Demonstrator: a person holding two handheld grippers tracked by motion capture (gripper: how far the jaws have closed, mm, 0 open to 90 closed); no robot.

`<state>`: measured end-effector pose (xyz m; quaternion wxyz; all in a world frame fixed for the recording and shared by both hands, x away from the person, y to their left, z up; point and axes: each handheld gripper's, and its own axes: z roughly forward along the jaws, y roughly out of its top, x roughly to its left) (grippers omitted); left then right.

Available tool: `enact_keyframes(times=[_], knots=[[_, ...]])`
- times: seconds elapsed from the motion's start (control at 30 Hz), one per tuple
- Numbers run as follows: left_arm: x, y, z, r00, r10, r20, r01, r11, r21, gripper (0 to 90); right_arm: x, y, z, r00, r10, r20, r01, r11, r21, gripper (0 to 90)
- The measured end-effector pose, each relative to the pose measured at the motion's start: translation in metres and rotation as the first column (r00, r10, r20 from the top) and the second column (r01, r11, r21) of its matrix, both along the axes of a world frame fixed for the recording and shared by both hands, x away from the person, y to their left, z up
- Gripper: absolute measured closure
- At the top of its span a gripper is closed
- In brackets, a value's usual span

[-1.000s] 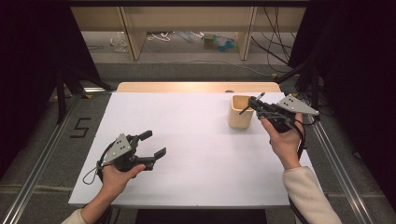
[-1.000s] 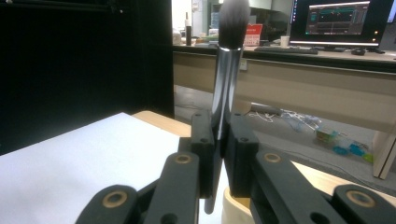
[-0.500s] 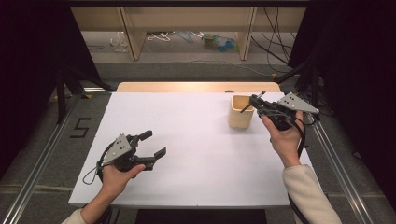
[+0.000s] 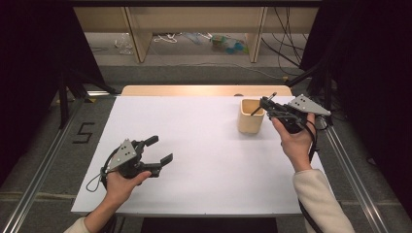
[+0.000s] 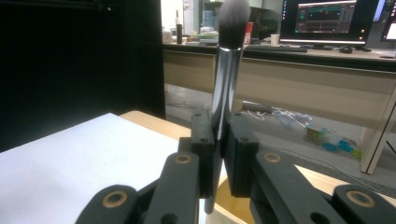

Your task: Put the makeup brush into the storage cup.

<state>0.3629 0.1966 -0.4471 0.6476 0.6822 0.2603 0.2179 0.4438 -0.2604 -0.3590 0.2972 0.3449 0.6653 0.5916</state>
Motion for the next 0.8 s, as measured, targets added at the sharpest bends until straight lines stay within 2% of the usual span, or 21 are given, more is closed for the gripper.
enact_keyframes(times=[0.17,0.23,0.33,0.5,0.6,0.7,0.8], knots=[[0.0,0.0,0.0,1.0,-0.001,0.001,0.001,1.0,0.001,16.1,0.003,-0.001,0.0,1.0,-0.009,-0.002,0.009,0.9999,-0.005,84.0],[0.0,0.0,0.0,1.0,0.0,0.0,0.0,1.0,0.001,16.1,0.003,-0.002,0.0,0.9998,-0.008,-0.016,0.008,0.9999,-0.014,84.0],[0.0,0.0,0.0,1.0,0.0,-0.001,0.0,1.0,0.0,16.1,0.006,-0.002,-0.002,0.9999,-0.016,0.001,0.016,0.9999,-0.002,84.0],[0.0,0.0,0.0,1.0,0.0,-0.001,0.0,1.0,0.0,16.1,0.008,-0.003,-0.001,0.9998,-0.016,-0.015,0.015,0.9997,-0.018,84.0],[0.0,0.0,0.0,1.0,0.001,-0.001,-0.001,1.0,0.0,16.1,0.01,-0.002,-0.002,0.9997,-0.026,-0.002,0.026,0.9996,-0.007,84.0],[0.0,0.0,0.0,1.0,0.001,-0.001,-0.001,1.0,0.001,16.1,0.011,-0.003,-0.001,0.9996,-0.024,-0.015,0.024,0.9996,-0.015,84.0],[0.0,0.0,0.0,1.0,0.0,-0.002,0.0,1.0,0.001,16.1,0.013,-0.003,-0.002,0.9996,-0.027,-0.009,0.027,0.9996,-0.012,84.0]])
